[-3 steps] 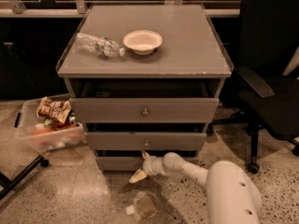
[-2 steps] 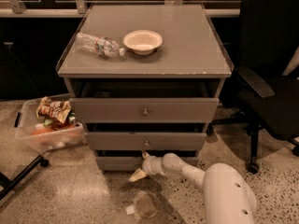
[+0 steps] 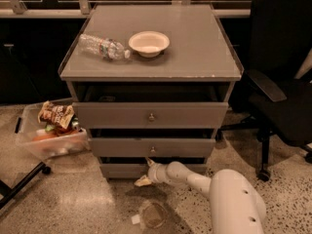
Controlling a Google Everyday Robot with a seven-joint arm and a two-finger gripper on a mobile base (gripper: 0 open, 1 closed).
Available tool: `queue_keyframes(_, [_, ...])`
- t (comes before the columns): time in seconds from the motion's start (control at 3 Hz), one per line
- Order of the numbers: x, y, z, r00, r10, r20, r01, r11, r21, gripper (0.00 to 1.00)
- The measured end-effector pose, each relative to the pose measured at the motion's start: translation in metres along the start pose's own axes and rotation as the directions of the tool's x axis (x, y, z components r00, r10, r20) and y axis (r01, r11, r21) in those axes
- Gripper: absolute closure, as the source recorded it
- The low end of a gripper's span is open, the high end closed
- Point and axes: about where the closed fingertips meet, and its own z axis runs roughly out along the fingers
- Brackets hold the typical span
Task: Open bottom drawer
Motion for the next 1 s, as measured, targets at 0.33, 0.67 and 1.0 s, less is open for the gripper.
queue_keyframes(0.33, [0.0082,0.0014,-0.0012,0.998,-0.008,-0.055,0.008,1.0,-0.004,0.42])
queue_keyframes(0.67, [0.0173,0.0039,-0.0065,0.995,-0.003,-0.095,0.003,1.0,-0.007,0.65])
queue_keyframes(1.0, [0.0125,0.0024,-0.0095,0.995,-0.003,-0.095,0.003,1.0,-0.007,0.89])
